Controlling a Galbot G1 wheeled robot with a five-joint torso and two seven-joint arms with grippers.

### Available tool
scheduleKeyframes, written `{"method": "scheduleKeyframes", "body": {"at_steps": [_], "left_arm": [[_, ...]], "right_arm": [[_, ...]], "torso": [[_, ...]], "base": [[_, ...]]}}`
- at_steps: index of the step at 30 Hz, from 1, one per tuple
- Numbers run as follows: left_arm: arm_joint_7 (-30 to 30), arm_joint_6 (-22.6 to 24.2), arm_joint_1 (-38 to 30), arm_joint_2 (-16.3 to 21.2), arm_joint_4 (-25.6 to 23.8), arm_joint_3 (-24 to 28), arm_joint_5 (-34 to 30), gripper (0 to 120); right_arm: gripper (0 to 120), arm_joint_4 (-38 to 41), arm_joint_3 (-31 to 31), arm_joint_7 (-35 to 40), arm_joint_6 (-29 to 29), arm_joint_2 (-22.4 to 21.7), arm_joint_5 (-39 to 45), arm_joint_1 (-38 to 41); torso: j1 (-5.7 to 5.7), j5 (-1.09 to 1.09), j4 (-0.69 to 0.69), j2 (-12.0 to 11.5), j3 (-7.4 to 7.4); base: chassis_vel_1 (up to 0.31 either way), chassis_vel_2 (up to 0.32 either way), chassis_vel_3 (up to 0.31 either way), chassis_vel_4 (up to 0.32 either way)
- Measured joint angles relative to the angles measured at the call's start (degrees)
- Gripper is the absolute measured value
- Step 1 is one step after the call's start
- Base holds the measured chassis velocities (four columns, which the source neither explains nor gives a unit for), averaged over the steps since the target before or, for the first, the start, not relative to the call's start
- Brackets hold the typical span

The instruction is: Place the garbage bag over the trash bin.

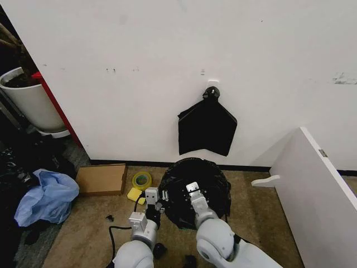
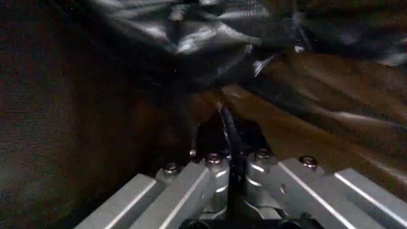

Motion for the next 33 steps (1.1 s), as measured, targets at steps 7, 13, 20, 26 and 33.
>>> {"method": "scheduleKeyframes", "body": {"at_steps": [7,13,20,26,33], "left_arm": [[0.5,-0.3,0.5,0.0,-0.3,0.3,0.7,1],[0.6,-0.3,0.2,-0.2,0.1,1.2,0.8,1],[1.6,-1.3,0.5,0.6,-0.1,1.3,2.1,1],[2.8,-2.2,1.6,1.3,-0.7,1.3,3.9,1],[2.9,-1.9,1.2,1.3,-0.6,1.5,5.1,1]], "right_arm": [[0,-4.1,2.1,-3.6,5.7,-0.2,-13.4,-0.3],[0,-1.5,2.3,-4.8,6.4,-0.5,-9.1,-1.3],[0,3.9,1.6,-0.6,-1.4,-0.9,10.9,-0.3],[0,-2.5,0.7,-4.7,1.3,-0.7,0.3,1.7],[0,-5.1,-2.0,-4.5,-2.8,-1.7,-2.4,3.0]], "torso": [[0.0,0.0,-0.01,0.0,0.0],[0.0,0.0,-0.01,0.0,0.0],[0.0,0.0,0.0,0.0,0.0],[0.0,0.01,0.0,0.0,0.0],[0.0,0.0,-0.03,0.0,0.0]], "base": [[0.0,0.0,0.0,0.0],[0.0,0.0,0.0,0.0],[0.0,0.0,0.0,0.0],[0.0,0.0,0.0,0.0],[0.0,0.0,0.0,0.0]]}}
